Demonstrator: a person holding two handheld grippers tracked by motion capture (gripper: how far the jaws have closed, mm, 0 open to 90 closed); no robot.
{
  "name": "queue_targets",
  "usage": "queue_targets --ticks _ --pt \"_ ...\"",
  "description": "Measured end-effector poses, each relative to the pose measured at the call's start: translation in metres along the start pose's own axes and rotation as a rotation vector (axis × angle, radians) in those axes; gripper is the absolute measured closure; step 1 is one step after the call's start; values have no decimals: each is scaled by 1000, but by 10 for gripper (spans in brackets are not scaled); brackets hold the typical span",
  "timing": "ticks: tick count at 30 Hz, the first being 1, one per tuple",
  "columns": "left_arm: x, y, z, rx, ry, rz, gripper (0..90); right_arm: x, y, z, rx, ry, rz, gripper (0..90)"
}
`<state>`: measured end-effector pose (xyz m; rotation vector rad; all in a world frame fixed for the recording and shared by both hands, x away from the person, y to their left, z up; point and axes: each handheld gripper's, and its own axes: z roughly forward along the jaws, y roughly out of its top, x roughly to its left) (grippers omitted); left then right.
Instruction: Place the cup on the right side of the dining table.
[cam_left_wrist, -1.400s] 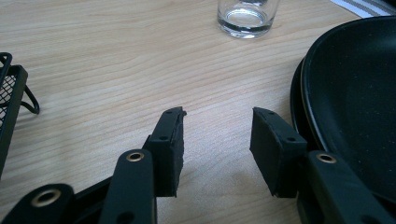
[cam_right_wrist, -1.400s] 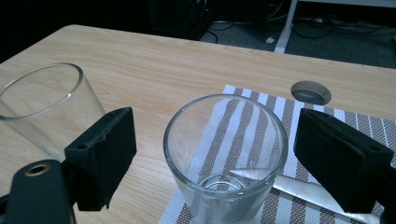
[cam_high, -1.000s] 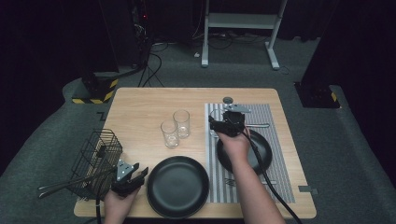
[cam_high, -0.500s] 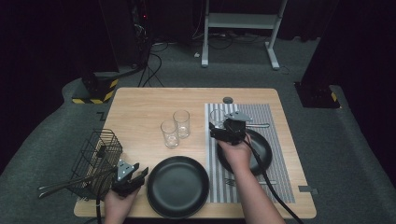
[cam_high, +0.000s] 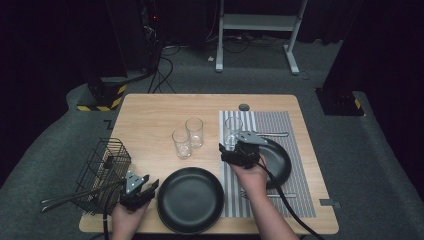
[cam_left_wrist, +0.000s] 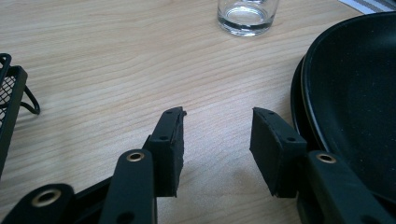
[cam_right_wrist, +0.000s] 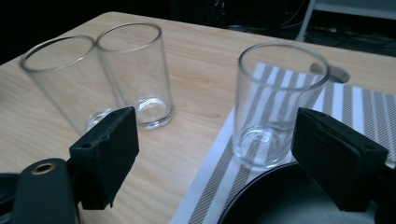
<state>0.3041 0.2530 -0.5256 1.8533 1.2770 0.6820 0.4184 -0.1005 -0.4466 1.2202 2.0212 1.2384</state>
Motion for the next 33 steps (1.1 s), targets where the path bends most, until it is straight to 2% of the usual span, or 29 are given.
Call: queue_targets --ticks 9,13,25,33 --pt "0 0 0 -1 3 3 549 22 -19 -15 -8 39 -7 159" --pt "0 0 0 -1 2 5 549 31 -28 -22 -20 48 -40 165" --pt "-1 0 1 2 4 9 548 58 -59 -33 14 100 -83 175" --pt "-1 0 1 3 -2 13 548 70 -76 -33 44 125 -111 178"
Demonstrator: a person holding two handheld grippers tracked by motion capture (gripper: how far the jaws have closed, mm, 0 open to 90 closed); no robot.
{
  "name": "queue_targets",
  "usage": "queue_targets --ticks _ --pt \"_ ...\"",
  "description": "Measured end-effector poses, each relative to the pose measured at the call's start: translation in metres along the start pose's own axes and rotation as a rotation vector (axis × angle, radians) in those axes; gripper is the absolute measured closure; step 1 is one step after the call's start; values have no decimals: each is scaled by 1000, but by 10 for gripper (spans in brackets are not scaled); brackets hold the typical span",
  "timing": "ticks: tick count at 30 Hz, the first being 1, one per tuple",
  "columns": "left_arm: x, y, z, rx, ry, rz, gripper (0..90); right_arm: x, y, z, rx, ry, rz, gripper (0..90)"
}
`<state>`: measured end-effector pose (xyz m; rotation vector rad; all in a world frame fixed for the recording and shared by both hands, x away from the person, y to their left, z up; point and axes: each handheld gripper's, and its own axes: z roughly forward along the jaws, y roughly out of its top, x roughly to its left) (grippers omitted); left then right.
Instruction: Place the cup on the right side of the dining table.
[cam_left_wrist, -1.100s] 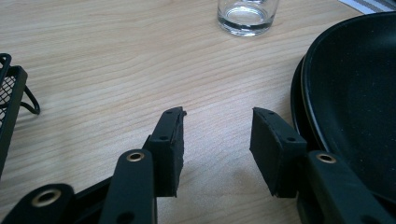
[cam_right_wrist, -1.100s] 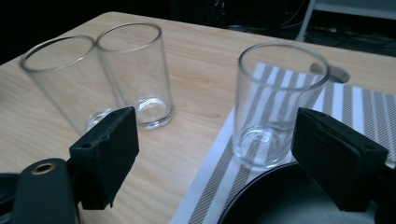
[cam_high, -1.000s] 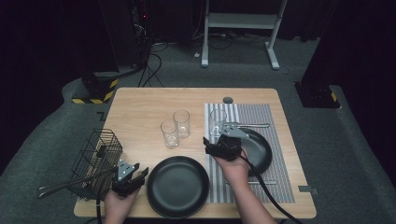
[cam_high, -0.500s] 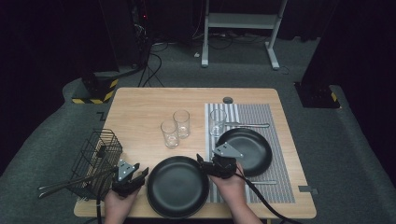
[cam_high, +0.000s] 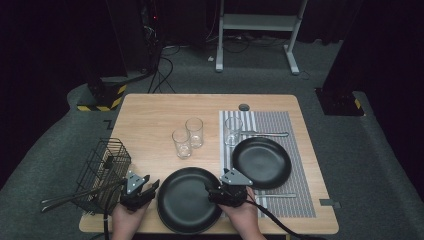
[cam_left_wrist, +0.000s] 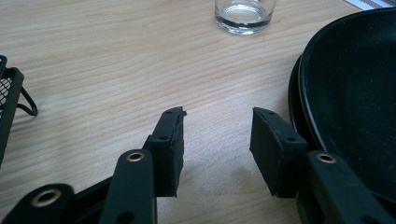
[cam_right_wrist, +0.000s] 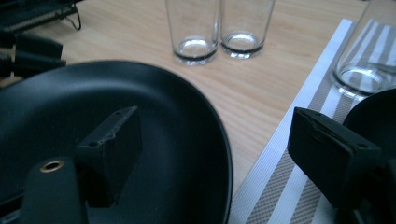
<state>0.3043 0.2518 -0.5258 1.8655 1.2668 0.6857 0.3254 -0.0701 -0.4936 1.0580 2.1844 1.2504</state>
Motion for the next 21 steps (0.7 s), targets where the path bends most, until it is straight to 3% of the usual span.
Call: queue_targets --ticks 10,21 --pt "-1 0 0 6 1 12 546 7 -15 2 16 28 -36 178" --pt "-1 0 1 9 4 11 543 9 -22 2 30 44 -28 177"
